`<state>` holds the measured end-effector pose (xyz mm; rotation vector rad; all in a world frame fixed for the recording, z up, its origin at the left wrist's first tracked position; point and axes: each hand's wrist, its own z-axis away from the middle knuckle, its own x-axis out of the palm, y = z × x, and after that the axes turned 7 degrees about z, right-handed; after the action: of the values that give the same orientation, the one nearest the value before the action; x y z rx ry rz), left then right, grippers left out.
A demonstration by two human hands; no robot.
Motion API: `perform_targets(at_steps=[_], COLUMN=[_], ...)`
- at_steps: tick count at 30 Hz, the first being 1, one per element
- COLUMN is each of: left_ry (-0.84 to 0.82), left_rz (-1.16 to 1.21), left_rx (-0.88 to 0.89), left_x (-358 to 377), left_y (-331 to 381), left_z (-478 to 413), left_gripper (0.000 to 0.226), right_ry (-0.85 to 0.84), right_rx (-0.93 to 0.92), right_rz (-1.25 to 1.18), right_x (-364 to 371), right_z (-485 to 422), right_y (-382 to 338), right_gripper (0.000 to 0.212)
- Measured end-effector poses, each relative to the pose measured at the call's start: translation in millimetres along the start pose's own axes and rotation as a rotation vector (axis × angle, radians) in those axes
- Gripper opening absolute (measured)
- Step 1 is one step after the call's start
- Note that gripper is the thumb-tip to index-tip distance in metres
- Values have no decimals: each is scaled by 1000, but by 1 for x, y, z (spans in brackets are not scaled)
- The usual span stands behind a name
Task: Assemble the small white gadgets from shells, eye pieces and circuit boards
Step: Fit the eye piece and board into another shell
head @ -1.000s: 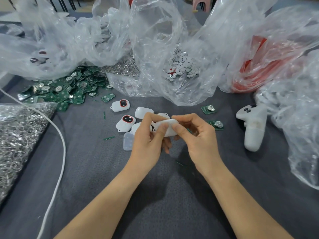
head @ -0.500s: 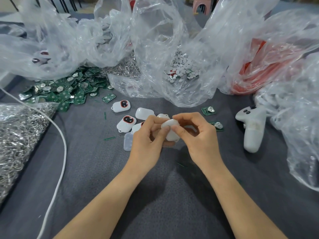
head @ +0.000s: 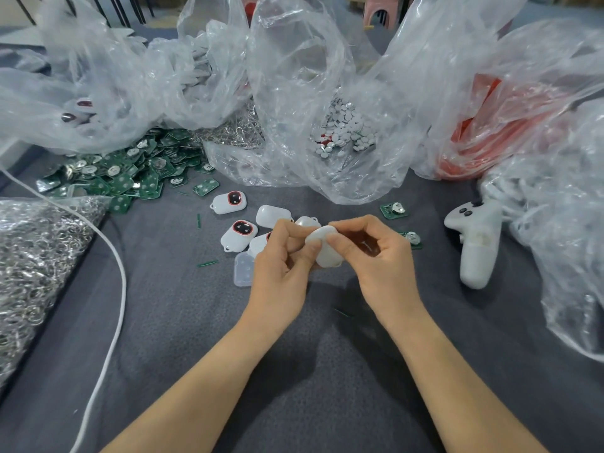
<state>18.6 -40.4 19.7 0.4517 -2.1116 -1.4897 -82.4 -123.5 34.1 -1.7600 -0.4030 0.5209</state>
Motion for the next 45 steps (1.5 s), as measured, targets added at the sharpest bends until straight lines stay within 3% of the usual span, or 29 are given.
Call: perform_targets(at_steps=[3,6,12,21,32,35,38,42,45], left_ry=[45,57,5,21,-7,131,251,286,243], left_rz=[210,337,-31,-1,-119,-323,-575,-958,-1164], left_rx=[-20,-86,59,9,18,173,239,304,118], left_x=[-1,-4,-6,-8,-11,-22,-40,-45,-40], left_y=[1,0,-1,-2,4,7,7,0,-5], left_z=[-3,-4,-4,-4,-4,-5,-12,-12,-6], left_gripper=[8,15,24,7,11,23,34,30,51], right_ry=[-59,-26,63,-11,-62,-66,-1,67,124], right_rx=[37,44,-64,-62,-1,46,82,92,94], right_rz=[3,7,113,18,-79,-190,-244,-219,-193], right_x=[2,5,3,1,2,4,1,-2,-4], right_z=[0,2,2,4,2,0,-1,1,2], right_y=[2,5,7,3,5,4,3,6,7], right_gripper=[26,18,22,20,17,27,23,15,14])
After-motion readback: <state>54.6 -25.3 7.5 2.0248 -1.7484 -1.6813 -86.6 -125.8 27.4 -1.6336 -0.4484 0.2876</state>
